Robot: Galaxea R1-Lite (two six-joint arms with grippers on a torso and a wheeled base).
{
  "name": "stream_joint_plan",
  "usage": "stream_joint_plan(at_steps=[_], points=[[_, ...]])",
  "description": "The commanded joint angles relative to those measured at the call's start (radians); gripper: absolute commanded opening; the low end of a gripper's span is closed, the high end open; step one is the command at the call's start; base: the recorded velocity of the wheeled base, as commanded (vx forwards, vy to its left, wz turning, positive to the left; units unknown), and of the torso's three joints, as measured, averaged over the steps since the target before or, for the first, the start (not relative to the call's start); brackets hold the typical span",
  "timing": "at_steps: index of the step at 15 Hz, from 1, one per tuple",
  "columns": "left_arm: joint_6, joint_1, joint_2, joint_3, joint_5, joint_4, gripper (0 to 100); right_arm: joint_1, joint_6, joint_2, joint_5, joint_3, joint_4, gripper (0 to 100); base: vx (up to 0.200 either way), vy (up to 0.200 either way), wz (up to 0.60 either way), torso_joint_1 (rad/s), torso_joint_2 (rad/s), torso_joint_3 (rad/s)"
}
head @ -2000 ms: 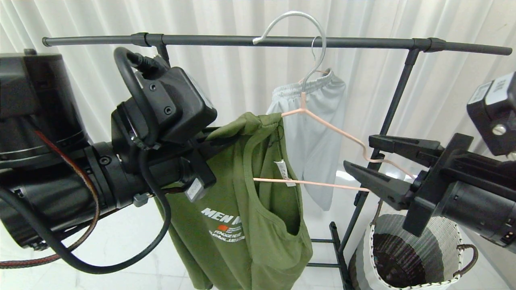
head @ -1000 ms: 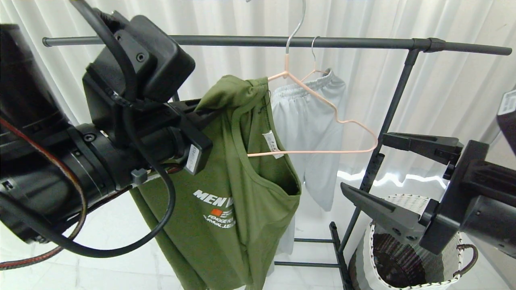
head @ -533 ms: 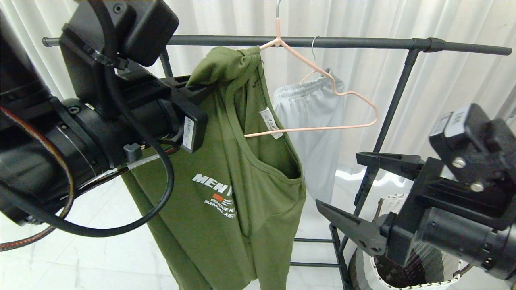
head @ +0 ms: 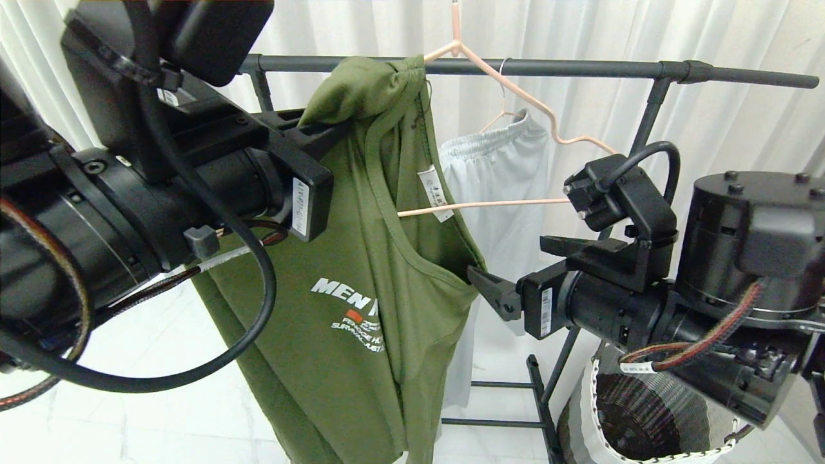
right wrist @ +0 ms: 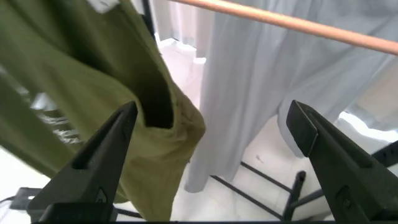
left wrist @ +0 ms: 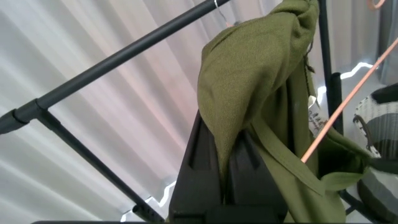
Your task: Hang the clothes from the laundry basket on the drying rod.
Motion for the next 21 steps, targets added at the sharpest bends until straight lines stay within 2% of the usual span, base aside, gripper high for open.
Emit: stream_joint_plan(at_steps=[1,8,9,16,19,21], points=[[-0.001,-0.007,-0.004,-0.001,0.0,0.0,0,-0.018,0.002,0.042,-0.002,-0.005,-0.004,100,0.0,0.0,0.0,0.0,0.0,0.0],[-0.001,-0.012,-0.004,-0.003,0.0,0.0,0,-0.024,0.022,0.05,-0.016,-0.004,-0.009,100,0.0,0.0,0.0,0.0,0.0,0.0],[-0.001,-0.012,-0.004,-0.007,0.0,0.0,0,-0.024,0.022,0.05,-0.018,-0.002,-0.009,0,0.0,0.0,0.0,0.0,0.0,0.0],[-0.019,-0.009,-0.005,-0.004,0.001,0.0,0,-0.038,0.018,0.044,-0.048,-0.001,-0.009,0,0.0,0.0,0.0,0.0,0.0,0.0],[-0.01,0.007,-0.013,0.017,0.023,0.0,0,-0.109,0.013,0.032,-0.101,-0.001,-0.009,0,0.0,0.0,0.0,0.0,0.0,0.0],[-0.009,0.01,-0.017,0.03,0.023,0.0,0,-0.176,-0.019,0.006,-0.104,-0.002,-0.018,0,0.0,0.0,0.0,0.0,0.0,0.0]])
